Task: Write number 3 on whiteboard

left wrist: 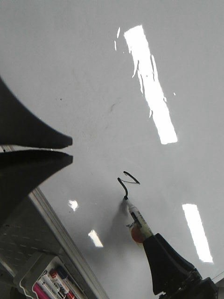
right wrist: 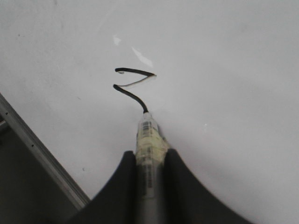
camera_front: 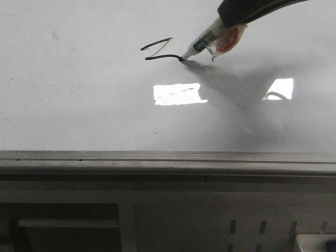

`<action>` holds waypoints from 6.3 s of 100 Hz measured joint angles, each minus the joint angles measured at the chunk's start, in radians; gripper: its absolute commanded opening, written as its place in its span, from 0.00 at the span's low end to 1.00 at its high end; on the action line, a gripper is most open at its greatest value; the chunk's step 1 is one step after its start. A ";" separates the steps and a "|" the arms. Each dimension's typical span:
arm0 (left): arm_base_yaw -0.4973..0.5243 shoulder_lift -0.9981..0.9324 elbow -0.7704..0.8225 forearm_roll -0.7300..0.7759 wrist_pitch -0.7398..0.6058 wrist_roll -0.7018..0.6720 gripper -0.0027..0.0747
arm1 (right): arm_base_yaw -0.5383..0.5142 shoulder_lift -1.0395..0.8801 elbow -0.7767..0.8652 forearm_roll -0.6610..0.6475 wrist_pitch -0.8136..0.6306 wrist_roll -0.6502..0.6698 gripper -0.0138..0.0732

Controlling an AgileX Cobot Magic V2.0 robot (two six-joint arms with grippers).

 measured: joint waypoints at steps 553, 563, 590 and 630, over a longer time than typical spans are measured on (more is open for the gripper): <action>-0.131 1.084 -0.188 -0.757 -0.700 0.394 0.16 | 0.226 -0.333 -0.173 -0.183 0.269 0.091 0.09; -0.131 1.084 -0.188 -0.764 -0.700 0.394 0.29 | 0.226 -0.333 -0.173 -0.183 0.269 0.091 0.08; -0.134 1.084 -0.189 -0.764 -0.696 0.393 0.34 | 0.226 -0.333 -0.173 -0.183 0.269 0.093 0.08; -0.134 1.084 -0.190 -0.764 -0.694 0.393 0.56 | 0.226 -0.333 -0.173 -0.183 0.269 0.093 0.08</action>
